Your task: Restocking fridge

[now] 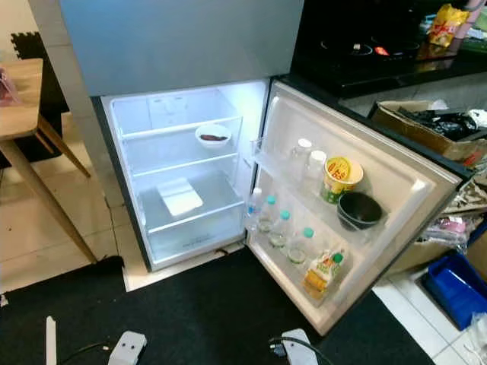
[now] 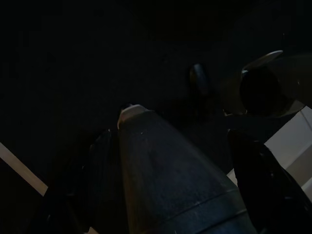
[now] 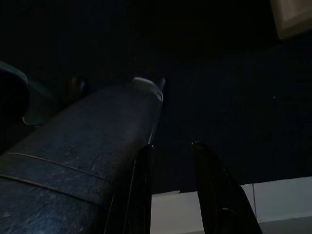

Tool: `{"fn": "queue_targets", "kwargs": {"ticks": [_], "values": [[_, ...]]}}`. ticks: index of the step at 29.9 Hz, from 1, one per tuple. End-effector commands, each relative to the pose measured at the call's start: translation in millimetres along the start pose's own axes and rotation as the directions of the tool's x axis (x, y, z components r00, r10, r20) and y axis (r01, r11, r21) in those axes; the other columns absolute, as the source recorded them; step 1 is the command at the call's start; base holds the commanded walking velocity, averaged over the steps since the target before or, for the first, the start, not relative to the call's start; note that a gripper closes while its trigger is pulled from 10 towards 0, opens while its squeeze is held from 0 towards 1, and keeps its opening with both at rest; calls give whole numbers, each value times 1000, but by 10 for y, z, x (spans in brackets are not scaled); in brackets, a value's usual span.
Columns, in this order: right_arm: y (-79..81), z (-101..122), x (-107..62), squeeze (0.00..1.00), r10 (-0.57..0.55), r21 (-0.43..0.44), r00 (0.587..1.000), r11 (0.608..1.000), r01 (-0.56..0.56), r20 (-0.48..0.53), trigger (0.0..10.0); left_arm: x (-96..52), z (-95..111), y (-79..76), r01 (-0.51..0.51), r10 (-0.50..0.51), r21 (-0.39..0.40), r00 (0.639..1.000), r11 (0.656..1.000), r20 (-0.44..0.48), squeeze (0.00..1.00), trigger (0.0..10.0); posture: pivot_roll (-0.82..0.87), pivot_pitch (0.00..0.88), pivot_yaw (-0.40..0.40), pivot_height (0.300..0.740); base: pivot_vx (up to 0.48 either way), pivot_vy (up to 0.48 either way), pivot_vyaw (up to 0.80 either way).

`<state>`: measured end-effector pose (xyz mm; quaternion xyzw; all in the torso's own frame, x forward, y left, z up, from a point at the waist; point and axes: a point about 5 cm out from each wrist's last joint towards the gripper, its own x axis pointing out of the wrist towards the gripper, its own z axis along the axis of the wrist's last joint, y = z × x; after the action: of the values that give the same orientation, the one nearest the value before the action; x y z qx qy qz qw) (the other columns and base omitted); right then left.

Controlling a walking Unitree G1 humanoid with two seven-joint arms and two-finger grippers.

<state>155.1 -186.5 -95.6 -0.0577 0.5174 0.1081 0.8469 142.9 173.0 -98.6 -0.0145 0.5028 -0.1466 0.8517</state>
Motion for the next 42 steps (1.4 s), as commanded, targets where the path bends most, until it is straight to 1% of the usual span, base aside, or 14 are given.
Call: {"fn": "queue_targets", "kwargs": {"ticks": [1,14,18,23,27,29,30,32,33,34,36,39,41,42], "values": [[-47,34,-6,0,-11,-10,1000,1000,11,8,10000,-16,-82,6,-1,0,-22,1000,1000,-29,0,10000,3,34,-6,740,0,-461,0],[-39,33,-5,0,-9,-5,1000,1000,9,8,10000,-13,-79,-5,10,-10,-29,1000,1000,-29,0,10000,3,37,-4,740,0,-461,0],[-38,39,-5,0,-7,-1,1000,1000,7,15,10000,-12,-73,1,-1,-1,-59,1000,998,-23,0,10000,3,37,-4,740,0,0,0],[-34,64,-4,0,0,-17,999,1000,0,34,10000,-7,-101,-30,11,-13,-47,999,999,-36,0,10000,3,37,-2,740,0,0,0],[-45,90,-6,0,-8,-6,998,1000,9,56,10000,-6,-110,-44,19,-21,-54,999,998,-36,0,10000,6,40,-3,740,0,0,0],[-91,135,-12,0,-38,45,996,998,34,82,10000,-5,-105,-46,22,-24,-57,999,998,-32,0,10000,6,40,-3,740,0,0,0],[-151,187,-22,0,-72,79,991,995,64,109,10000,-5,-102,-44,22,-24,-58,999,998,-31,0,10000,8,39,-5,740,0,0,0],[-388,333,-79,0,-206,175,963,969,176,175,10000,-8,-102,-34,19,-21,-62,999,998,-31,0,10000,8,39,-5,740,0,0,0],[-513,386,-119,0,-273,235,942,946,225,194,10000,-9,-103,-31,18,-20,-63,999,998,-31,0,10000,8,39,-5,740,0,0,0],[-685,426,-181,0,-353,303,914,910,285,202,10000,-9,-102,-32,20,-21,-65,999,998,-30,0,10000,6,39,0,740,0,0,0],[-910,444,-278,0,-446,373,873,858,354,196,10000,-8,-100,-35,23,-25,-67,999,997,-29,0,10000,6,39,0,740,0,0,0],[-1072,424,-359,0,-506,391,842,824,409,185,10000,-8,-101,-37,25,-27,-69,999,997,-29,0,10000,6,39,0,740,0,0,0],[-1243,353,-459,0,-574,408,803,779,476,159,10000,-7,-100,-40,27,-29,-72,999,997,-28,0,10000,6,39,0,740,0,0,0],[-1243,353,-459,0,-574,408,803,779,476,159,10000,-7,-100,-40,27,-29,-72,999,997,-28,0,10000,6,39,0,740,0,0,0]]}}
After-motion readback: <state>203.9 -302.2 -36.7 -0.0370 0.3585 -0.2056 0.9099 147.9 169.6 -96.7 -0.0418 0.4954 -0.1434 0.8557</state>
